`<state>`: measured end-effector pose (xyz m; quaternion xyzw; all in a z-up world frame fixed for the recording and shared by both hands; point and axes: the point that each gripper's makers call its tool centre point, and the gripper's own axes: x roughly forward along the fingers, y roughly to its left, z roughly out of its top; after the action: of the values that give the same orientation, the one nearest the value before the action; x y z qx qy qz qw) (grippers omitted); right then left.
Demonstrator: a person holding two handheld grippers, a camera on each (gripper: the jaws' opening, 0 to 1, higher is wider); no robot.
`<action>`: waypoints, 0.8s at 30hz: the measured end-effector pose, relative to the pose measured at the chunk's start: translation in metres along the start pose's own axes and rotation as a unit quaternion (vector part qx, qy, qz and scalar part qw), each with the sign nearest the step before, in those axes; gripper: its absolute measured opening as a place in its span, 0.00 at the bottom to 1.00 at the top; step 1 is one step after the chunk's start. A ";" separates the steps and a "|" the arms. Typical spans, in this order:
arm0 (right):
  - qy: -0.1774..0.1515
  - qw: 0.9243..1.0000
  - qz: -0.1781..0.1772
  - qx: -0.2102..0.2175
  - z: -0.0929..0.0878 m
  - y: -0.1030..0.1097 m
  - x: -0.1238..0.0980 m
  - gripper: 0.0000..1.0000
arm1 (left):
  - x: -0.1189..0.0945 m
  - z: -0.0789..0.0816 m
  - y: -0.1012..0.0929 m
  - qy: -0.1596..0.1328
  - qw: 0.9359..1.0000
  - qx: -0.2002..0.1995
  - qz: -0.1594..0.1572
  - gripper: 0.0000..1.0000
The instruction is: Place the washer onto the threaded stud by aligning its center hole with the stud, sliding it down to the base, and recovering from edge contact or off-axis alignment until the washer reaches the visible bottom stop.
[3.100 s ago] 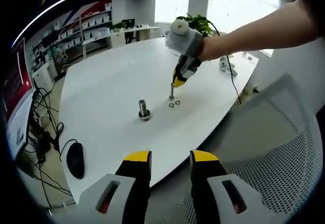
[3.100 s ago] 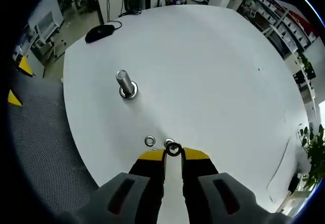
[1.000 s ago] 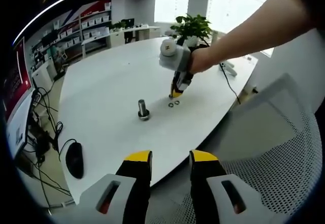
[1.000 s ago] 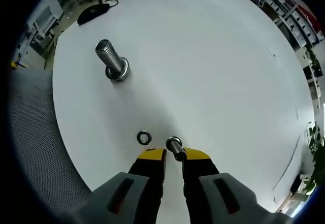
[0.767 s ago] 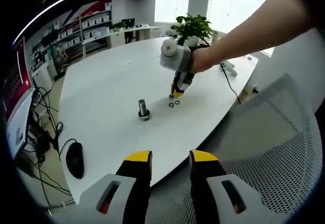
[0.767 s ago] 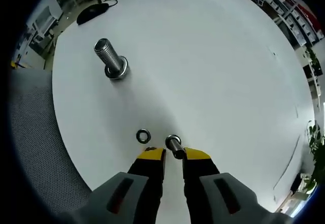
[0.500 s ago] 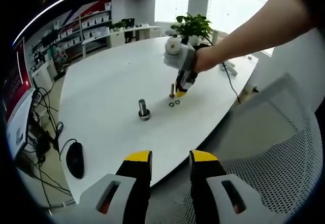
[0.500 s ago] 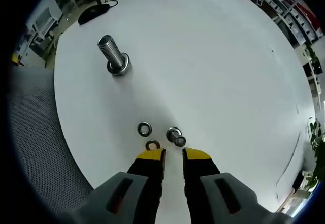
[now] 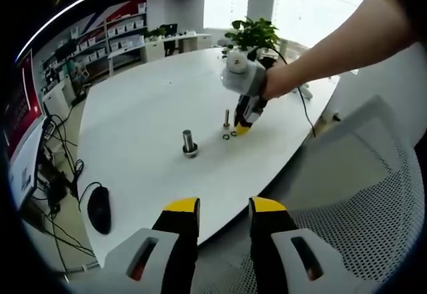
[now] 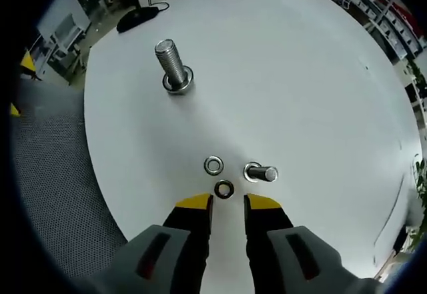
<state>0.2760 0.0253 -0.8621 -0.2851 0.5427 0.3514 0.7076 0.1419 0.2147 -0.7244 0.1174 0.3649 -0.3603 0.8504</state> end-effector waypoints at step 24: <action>-0.007 1.000 0.010 -0.020 0.001 0.010 0.006 0.18 | -0.001 0.001 0.002 -0.005 1.000 0.000 0.005 0.27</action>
<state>0.2696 0.0328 -0.8679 -0.2912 0.5338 0.3706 0.7021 0.1430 0.2161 -0.7230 0.1177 0.3604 -0.3568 0.8538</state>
